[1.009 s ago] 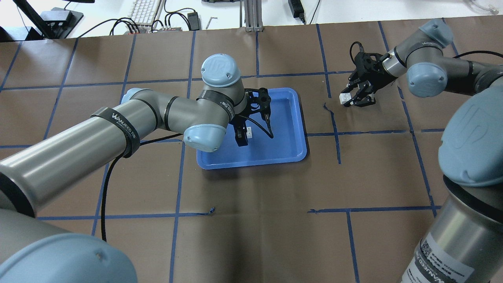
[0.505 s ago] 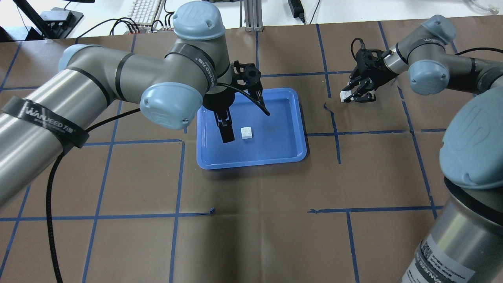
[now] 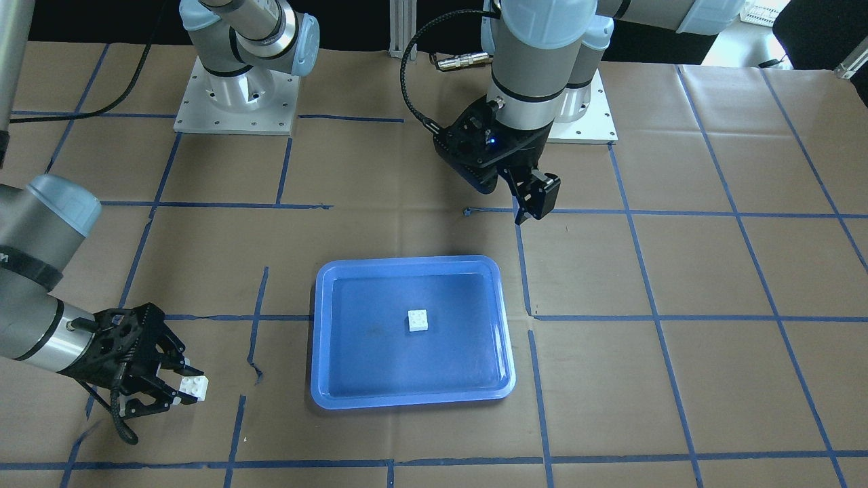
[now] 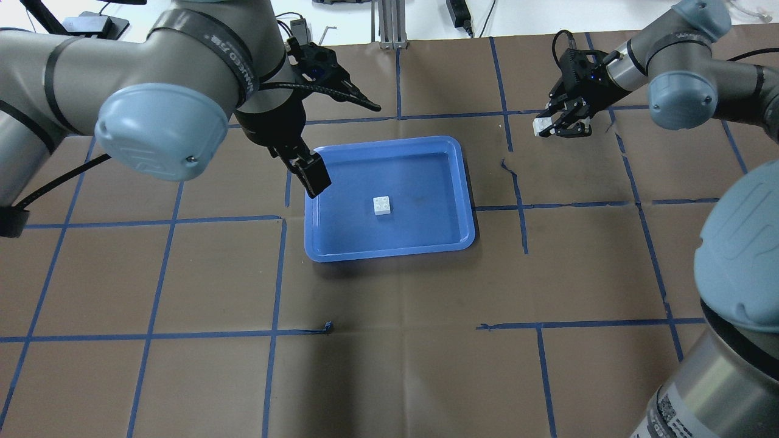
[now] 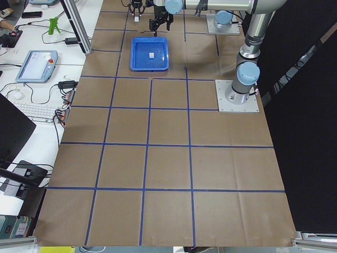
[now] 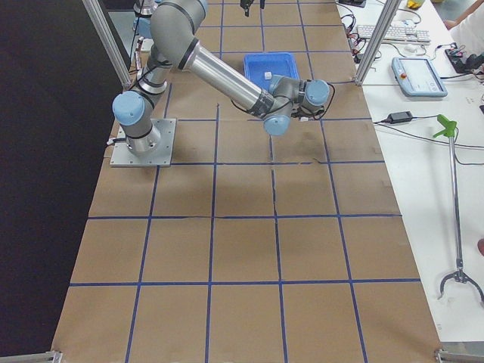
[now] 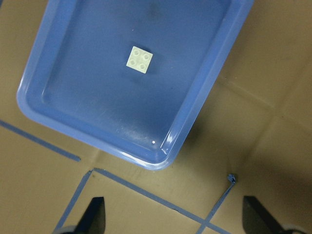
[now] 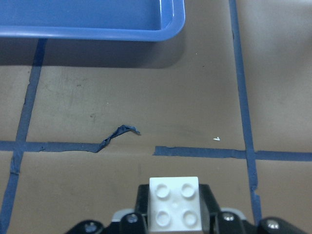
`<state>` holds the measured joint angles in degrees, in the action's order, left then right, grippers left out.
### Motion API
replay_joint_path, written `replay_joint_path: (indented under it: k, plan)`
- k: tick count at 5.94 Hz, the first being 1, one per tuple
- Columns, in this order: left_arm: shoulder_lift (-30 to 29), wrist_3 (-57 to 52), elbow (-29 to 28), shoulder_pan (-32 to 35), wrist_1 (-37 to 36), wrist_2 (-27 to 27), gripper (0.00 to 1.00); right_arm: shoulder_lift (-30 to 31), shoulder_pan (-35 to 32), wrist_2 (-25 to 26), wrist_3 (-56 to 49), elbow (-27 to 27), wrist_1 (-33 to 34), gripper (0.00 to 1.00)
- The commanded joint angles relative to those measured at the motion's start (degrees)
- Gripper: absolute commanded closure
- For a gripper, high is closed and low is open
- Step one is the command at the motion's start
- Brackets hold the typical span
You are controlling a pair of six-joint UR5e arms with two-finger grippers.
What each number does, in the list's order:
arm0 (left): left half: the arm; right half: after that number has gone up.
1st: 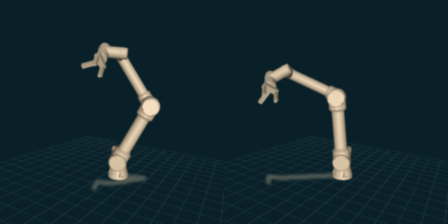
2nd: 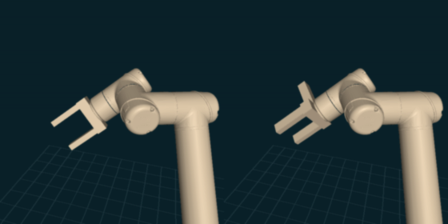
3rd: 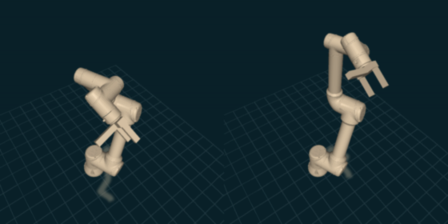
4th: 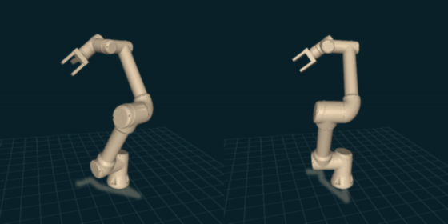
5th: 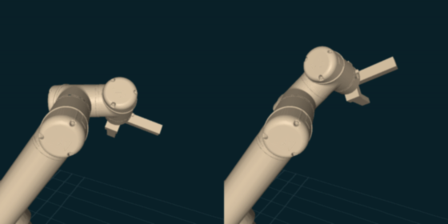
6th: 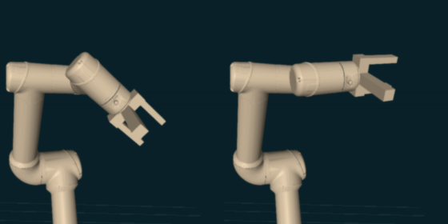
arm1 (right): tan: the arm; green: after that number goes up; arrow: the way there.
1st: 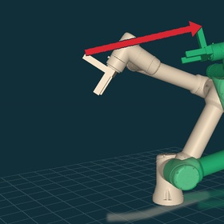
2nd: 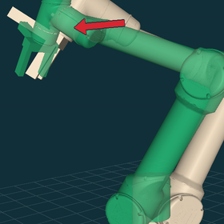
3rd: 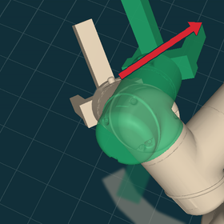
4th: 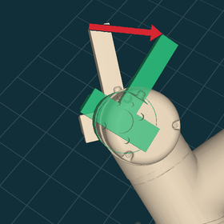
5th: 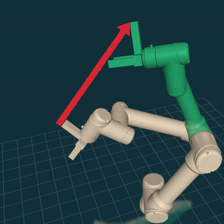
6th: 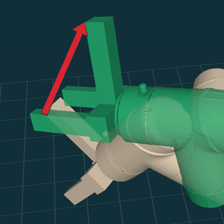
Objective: Assemble white blocks and place on blue tray
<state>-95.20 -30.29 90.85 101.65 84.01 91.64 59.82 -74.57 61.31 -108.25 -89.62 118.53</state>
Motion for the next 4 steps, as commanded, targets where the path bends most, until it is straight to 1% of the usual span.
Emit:
replay_joint_path:
  k: [1,2,4]
  plan:
    - [2.6,26.8,0.3,-4.4,-3.7,2.3,0.01,3.3,-2.8,-0.8,3.2,-2.9,-0.1,0.75]
    - [5.0,34.7,0.9,-4.6,-3.2,2.4,0.01,4.3,-7.0,-1.8,8.9,-4.8,1.3,0.75]
    - [5.0,39.8,1.0,-5.1,-3.4,2.1,0.01,4.4,-14.8,-1.7,19.9,-5.2,6.6,0.75]
